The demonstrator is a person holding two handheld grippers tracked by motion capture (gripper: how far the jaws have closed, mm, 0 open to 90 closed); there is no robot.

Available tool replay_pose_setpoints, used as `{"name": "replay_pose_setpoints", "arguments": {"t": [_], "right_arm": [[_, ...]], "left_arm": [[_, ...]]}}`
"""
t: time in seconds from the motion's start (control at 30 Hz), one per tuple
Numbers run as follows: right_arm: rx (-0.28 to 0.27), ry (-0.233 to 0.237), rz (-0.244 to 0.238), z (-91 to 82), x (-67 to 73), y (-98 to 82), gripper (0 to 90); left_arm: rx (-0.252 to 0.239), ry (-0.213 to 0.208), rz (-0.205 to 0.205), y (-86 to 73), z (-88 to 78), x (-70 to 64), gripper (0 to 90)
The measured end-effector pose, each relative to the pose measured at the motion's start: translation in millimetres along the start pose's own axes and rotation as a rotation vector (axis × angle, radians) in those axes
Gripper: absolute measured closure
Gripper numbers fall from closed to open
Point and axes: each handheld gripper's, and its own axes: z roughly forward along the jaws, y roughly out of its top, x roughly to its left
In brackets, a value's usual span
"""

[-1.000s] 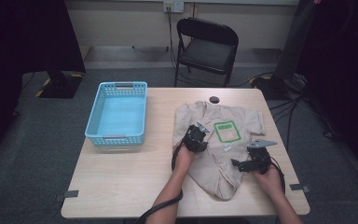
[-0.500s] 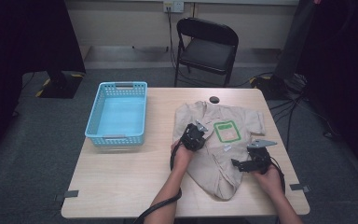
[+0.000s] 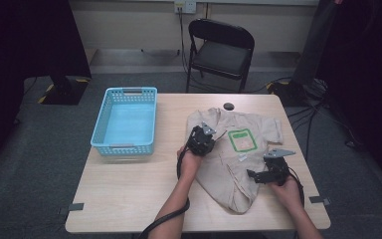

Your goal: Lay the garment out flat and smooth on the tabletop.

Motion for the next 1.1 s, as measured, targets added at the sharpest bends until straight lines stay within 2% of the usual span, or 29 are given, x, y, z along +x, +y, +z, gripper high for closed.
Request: {"name": "replay_pose_setpoints", "arguments": {"t": [0.4, 0.6, 0.97, 1.1], "right_arm": [[0.0, 0.0, 0.0, 0.0, 0.0, 0.0, 6.3], [0.0, 0.0, -0.001, 0.0, 0.0, 0.0, 6.4], [0.0, -0.001, 0.0, 0.0, 0.0, 0.0, 6.3], [0.0, 0.0, 0.0, 0.0, 0.0, 0.0, 6.3]], "left_arm": [[-0.04, 0.07, -0.039, -4.5, -27.3, 21.1, 87.3], [-0.075, 0.101, -0.091, -8.2, -40.9, 34.0, 87.2], [-0.084, 0.183, -0.088, -11.9, -58.0, 46.7, 86.9], [-0.093, 0.215, -0.101, -14.6, -64.3, 51.4, 86.7]]}}
